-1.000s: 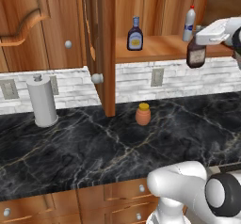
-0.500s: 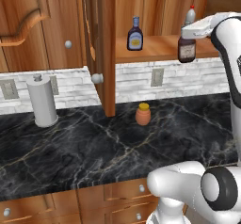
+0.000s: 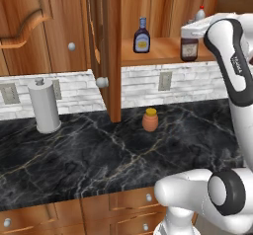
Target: Pick the ketchup and condiment bottle from the counter and place them in the cabinet.
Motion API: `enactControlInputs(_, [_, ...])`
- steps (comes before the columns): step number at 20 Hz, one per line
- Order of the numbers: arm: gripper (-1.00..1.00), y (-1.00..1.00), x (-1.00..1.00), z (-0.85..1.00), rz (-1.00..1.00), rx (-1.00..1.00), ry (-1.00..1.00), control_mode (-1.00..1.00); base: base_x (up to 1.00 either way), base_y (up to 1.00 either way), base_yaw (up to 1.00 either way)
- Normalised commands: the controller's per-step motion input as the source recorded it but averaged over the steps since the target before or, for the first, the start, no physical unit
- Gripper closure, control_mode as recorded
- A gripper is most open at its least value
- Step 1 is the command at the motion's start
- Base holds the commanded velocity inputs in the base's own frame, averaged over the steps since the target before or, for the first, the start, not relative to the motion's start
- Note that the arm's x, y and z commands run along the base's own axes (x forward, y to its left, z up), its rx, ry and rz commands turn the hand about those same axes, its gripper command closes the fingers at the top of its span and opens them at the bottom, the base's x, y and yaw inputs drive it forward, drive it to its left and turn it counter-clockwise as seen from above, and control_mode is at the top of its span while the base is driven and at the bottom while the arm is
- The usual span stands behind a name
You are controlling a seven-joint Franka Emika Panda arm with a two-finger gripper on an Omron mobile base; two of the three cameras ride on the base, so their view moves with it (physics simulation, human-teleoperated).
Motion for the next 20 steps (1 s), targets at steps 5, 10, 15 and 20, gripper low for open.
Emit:
enactControlInputs(5, [1.00,0.00,0.44,0.00,0.00,0.05,-0.02,-1.00,0.00,0.00,0.00])
enactControlInputs(10, [1.00,-0.01,0.50,0.00,0.00,0.06,0.00,-1.00,0.00,0.00,0.00])
enactControlInputs(15, [1.00,0.00,0.44,0.00,0.00,0.04,0.00,-1.00,0.00,0.00,0.00])
enactControlInputs(20, [1.00,-0.03,0.37,0.00,0.00,0.03,0.00,-1.00,0.00,0.00,0.00])
